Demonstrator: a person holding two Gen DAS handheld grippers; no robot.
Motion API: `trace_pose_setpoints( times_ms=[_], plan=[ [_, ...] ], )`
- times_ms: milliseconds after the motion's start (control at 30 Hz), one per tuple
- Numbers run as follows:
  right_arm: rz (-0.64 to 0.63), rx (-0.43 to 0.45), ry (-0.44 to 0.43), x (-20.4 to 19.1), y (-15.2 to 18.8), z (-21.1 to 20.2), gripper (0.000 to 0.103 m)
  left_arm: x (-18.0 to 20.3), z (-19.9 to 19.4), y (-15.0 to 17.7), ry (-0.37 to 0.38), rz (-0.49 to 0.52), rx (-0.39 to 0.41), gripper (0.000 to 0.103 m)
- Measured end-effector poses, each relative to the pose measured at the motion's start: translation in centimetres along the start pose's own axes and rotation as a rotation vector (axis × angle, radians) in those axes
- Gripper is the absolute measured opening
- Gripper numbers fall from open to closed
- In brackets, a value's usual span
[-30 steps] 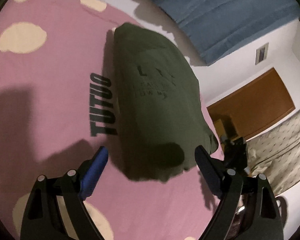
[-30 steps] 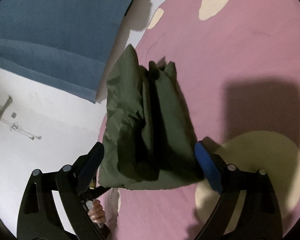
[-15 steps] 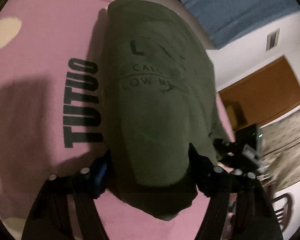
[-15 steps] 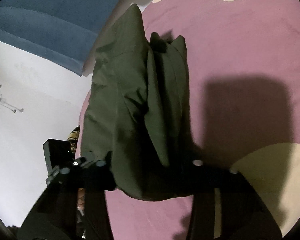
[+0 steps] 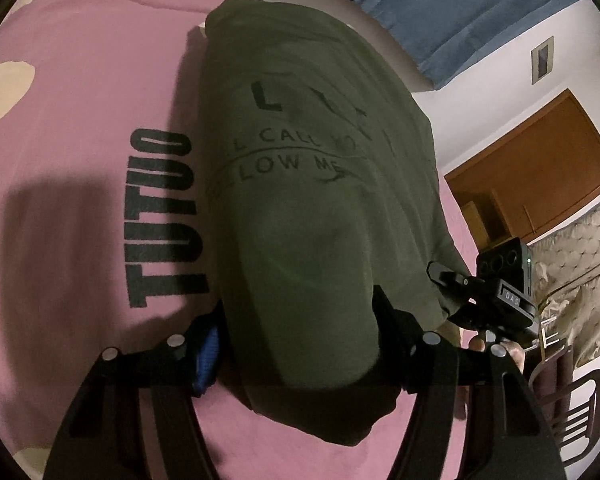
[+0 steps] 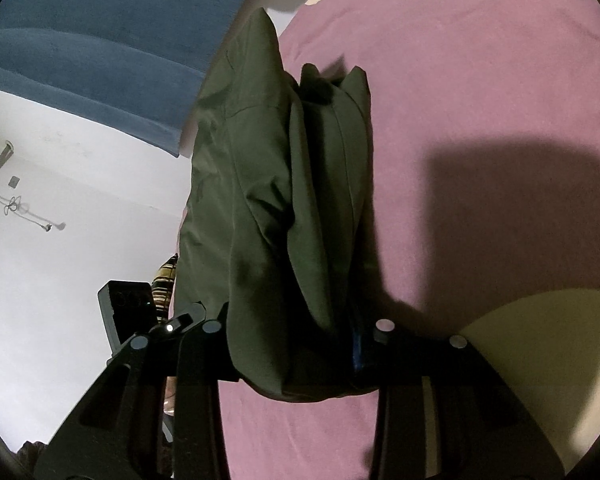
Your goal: Fold small clothes
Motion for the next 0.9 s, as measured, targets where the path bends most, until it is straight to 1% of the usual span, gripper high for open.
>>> trace_pose_setpoints(
  times_ms=[300,467,567,633,667,700,733,833,900],
  plan=[
    [0.000,0.002,0.000,0.0,-0.1,-0.1,0.035,-0.1,0.6,-0.1,0.003,0.002,0.002,0.066],
    [0.001,0.004,0.000,-0.1,-0.2,-0.3,0.036,-0.3,0.6,-0.2,0.010,-0.006,-0.002,0.069],
    [0.008,0.018,-0.024,-0.3,-0.3,-0.6,0.046,-0.4,0.2,-0.2,0.004,0.010,0.014,0.075],
    [0.006,0.022,-0.044,-0.6,-0.4,-1.0,0.063,-0.3,-0.4,-0.2,0.013,0.025,0.024,0.076],
    [0.000,0.021,-0.053,-0.9,-0.6,-1.3,0.068,-0.2,-0.8,-0.1,0.020,0.031,0.019,0.076],
    [-0.008,0.022,-0.052,-1.2,-0.7,-1.6,0.077,-0.1,-1.2,-0.1,0.024,0.038,0.014,0.077],
    [-0.021,0.030,-0.045,-1.4,-0.9,-2.1,0.082,0.0,-1.7,-0.2,0.034,0.045,0.013,0.079],
    [-0.066,0.058,-0.027,-1.8,-2.3,-3.2,0.086,-0.4,-3.5,-1.6,0.037,0.075,0.061,0.081],
    [-0.068,0.060,-0.010,-1.5,-3.8,-3.1,0.087,-0.9,-3.8,-2.9,0.032,0.089,0.079,0.082]
  ],
)
Point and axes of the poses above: each gripper's, at about its wrist camera, not at the fingertips, and z roughly the way its jaws point, x to its right, y to its underside, the point moved 3 cm from there along z, roughly the way its jaws point, and after that the axes turned 4 degrees about -z, right-handed, at the moved point
